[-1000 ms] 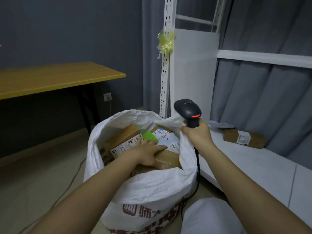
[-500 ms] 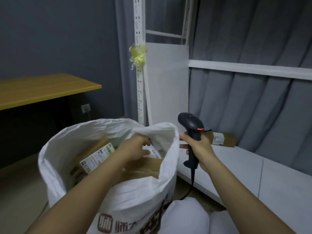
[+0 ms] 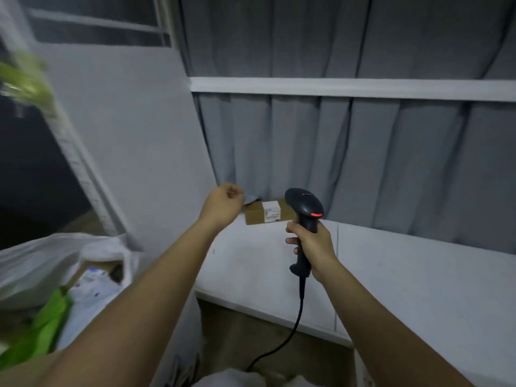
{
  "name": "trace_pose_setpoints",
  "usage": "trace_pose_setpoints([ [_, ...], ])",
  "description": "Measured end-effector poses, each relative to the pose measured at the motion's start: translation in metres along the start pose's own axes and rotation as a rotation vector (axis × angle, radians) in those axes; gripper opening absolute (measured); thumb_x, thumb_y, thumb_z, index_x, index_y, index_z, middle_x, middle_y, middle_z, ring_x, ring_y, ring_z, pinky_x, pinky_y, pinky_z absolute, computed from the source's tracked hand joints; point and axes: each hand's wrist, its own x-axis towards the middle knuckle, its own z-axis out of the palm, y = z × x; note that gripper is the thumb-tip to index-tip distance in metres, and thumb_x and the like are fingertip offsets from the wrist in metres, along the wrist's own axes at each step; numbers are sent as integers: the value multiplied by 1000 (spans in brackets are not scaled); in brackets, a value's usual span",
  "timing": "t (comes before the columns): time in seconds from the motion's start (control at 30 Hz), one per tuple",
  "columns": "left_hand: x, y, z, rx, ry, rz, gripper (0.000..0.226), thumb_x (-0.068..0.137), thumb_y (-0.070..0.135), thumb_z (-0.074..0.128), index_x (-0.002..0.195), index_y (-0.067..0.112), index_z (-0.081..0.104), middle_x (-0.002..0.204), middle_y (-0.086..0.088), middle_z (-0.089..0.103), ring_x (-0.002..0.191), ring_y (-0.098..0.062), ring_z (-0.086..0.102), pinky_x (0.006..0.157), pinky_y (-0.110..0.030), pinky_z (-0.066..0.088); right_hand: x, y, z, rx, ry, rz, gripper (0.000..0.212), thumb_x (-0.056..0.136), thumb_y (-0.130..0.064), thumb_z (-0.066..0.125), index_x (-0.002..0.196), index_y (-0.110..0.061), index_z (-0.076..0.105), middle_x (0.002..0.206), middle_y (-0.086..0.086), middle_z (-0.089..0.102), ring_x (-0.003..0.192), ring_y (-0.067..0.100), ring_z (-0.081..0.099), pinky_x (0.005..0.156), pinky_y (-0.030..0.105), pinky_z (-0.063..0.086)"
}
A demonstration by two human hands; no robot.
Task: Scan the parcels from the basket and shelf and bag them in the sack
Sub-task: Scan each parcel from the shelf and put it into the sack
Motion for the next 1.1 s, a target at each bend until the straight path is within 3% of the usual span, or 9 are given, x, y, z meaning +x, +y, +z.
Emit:
trace_pose_setpoints([
  [0.23,122,-81,96,197,-40,-174,34,96,13,50,126,0,54,130,-21,56,118,-36,54,95,-35,41,123,47,-20,4,94,77,9,91,-11,64,94,-17,59,90,5,66,72,17,63,61,26,49],
  [0.4,207,-171,158,337,-68,-247,39,91,20,55,129,10,54,138,-13,49,129,-31,44,106,-37,34,221,98,3,11,134,139,9,89,-9,65,95,-15,60,84,3,66,66,14,61,58,24,48],
  [0.5,245,-213,187,471,-65,-183,44,89,19,57,133,13,52,149,-10,36,141,-30,25,112,-39,24,269,128,19,5,107,167,9,89,-9,65,95,-14,61,83,4,66,64,13,60,56,24,46],
  [0.63,282,-246,207,605,-71,-78,53,87,17,59,139,17,47,160,-8,10,147,-31,4,112,-46,28,315,159,34,-1,58,197,10,90,-11,64,99,-15,61,85,3,66,67,13,61,60,25,48],
  [0.73,301,-255,212,661,68,64,50,86,9,55,135,15,51,161,-7,8,148,-32,1,114,-47,20,331,174,38,4,29,227,10,90,-12,65,99,-15,61,84,4,67,68,14,61,62,27,48],
  [0.8,311,-254,210,636,109,79,46,84,0,51,128,14,55,153,-13,30,143,-36,22,109,-44,27,337,180,37,3,24,241,10,90,-12,65,98,-15,60,85,5,67,67,15,60,63,27,48],
  [0.87,316,-253,206,622,102,26,36,89,-3,43,122,9,51,123,-18,55,114,-38,52,90,-42,41,338,182,35,8,31,251,9,90,-10,65,94,-16,60,84,5,66,67,15,59,62,27,47],
  [0.97,318,-246,195,540,204,80,21,93,1,41,112,8,48,98,-18,61,83,-36,55,68,-39,40,335,179,35,8,41,246,9,89,-9,65,95,-15,60,84,5,66,67,16,59,62,27,47],
  [1.1,305,-210,172,293,436,180,30,94,7,46,123,10,49,97,-20,60,84,-36,57,68,-42,45,318,160,39,23,16,201,10,89,-9,65,97,-15,62,86,4,67,68,15,60,64,27,48],
])
